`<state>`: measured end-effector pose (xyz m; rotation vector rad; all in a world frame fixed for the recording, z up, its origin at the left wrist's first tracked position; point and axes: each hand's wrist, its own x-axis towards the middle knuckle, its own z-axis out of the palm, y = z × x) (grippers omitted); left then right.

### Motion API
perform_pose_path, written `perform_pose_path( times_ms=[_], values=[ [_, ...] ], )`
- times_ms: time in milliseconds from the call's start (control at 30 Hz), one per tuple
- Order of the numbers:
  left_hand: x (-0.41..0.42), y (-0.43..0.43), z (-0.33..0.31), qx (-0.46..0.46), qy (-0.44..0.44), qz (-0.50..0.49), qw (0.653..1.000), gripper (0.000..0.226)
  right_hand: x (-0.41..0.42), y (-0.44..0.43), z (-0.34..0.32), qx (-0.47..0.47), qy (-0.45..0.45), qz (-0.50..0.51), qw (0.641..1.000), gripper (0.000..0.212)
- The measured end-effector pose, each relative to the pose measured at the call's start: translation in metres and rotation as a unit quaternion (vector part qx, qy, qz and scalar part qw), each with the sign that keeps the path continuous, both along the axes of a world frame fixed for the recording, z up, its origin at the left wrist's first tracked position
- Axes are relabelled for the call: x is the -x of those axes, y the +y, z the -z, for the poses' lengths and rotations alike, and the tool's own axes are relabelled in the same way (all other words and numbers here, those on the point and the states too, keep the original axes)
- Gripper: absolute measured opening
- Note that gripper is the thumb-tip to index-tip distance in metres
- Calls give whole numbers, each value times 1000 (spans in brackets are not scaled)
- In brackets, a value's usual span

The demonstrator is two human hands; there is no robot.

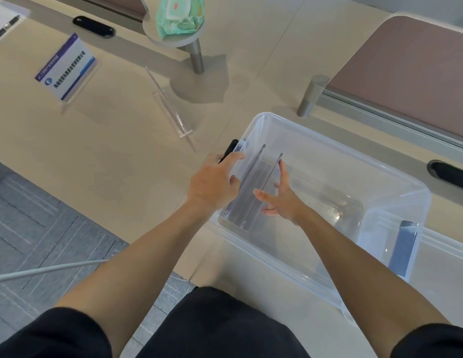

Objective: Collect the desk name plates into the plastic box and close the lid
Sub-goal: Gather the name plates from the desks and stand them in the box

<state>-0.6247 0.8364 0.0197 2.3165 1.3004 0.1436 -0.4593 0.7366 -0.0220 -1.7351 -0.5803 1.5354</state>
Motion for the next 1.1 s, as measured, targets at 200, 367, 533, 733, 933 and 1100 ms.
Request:
perform_pose_path(
  times_ms=[200,367,533,733,933,1100],
  values=[
    [0,-1,-1,-1,-2,0,1000,50,0,-1,1,-4,1,6,1000,112],
    [0,-1,-3,4,0,-1,1000,51,-1,-1,6,-5,-3,0,1000,112],
    [-1,-2,-3,-6,6,-2,1000,50,1,-1,5,28,-24,14,999,119],
    [0,-2,-7,-38,21,47,998,50,-6,-22,-27,35,-197,-16,980,102],
    [-11,-17,-17,-102,-32,174,979,40,4,-77,-102,83,-394,-47,914,54],
    [-49,-66,-37,-14,-89,307,948,40,12,-151,-152,138,-440,70,885,44]
  ],
)
